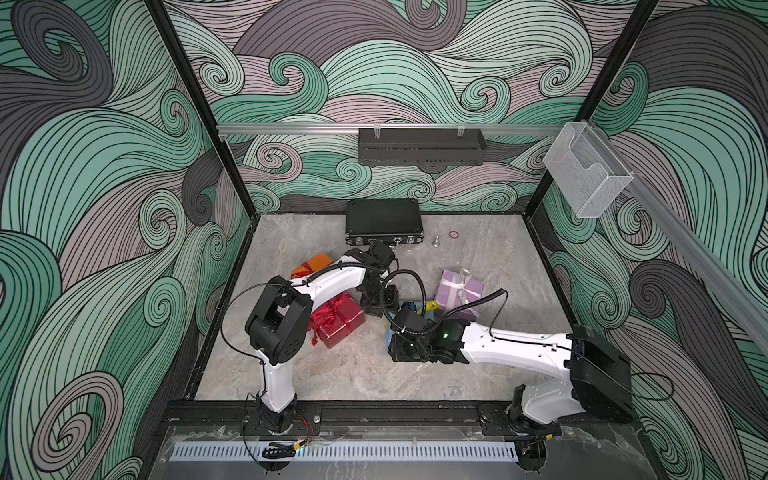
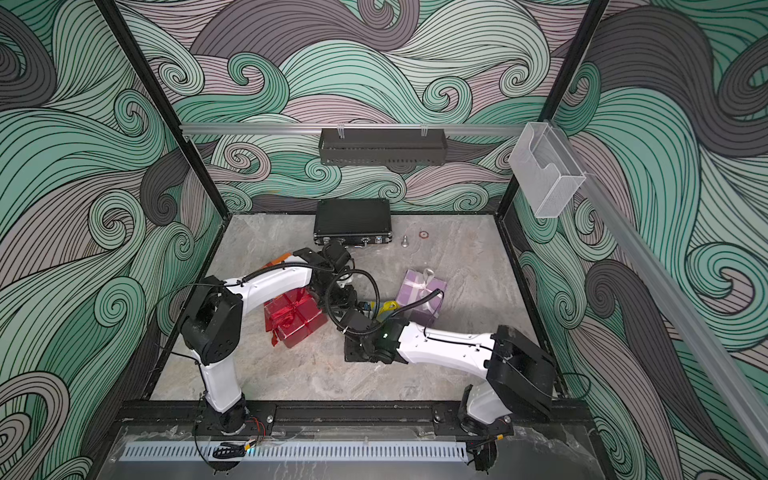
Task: Untie the ribbon bows on the gift boxes
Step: Untie the ribbon from the gift box.
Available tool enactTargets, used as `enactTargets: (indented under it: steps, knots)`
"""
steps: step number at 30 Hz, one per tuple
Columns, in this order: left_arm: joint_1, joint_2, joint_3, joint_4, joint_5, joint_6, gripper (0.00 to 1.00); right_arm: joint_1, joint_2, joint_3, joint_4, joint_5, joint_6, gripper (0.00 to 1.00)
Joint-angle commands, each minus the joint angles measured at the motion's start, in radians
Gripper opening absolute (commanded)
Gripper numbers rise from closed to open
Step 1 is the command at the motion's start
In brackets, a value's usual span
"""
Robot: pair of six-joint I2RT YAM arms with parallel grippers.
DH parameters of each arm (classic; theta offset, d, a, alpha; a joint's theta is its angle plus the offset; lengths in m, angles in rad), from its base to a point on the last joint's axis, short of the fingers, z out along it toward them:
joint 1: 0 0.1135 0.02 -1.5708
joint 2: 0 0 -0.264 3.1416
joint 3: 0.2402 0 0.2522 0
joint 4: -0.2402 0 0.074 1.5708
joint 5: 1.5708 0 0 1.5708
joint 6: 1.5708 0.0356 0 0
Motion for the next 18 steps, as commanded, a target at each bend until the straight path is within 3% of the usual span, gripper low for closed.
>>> enactTargets:
  steps: [1,3,6,7,12,18]
  knots:
    - [0.009,0.013,-0.01,0.0,-0.001,-0.005,0.56,-0.007,-0.012,-0.02,0.049,0.041,0.036,0.38]
    - [0.009,0.014,-0.013,0.001,-0.001,-0.005,0.56,-0.01,-0.01,-0.03,0.067,0.048,0.056,0.27]
    - [0.009,0.013,-0.014,0.001,-0.002,-0.005,0.56,-0.01,-0.016,-0.059,0.109,0.046,0.074,0.03]
    - [0.009,0.013,-0.015,0.001,-0.005,-0.006,0.56,-0.009,-0.021,-0.063,0.111,0.044,0.076,0.0]
    - [0.009,0.019,-0.016,-0.002,-0.023,-0.014,0.56,0.015,-0.075,-0.048,0.087,0.025,0.019,0.0]
    - [0.009,0.035,-0.011,-0.009,-0.041,-0.019,0.56,0.084,-0.134,0.059,-0.036,-0.029,-0.14,0.0]
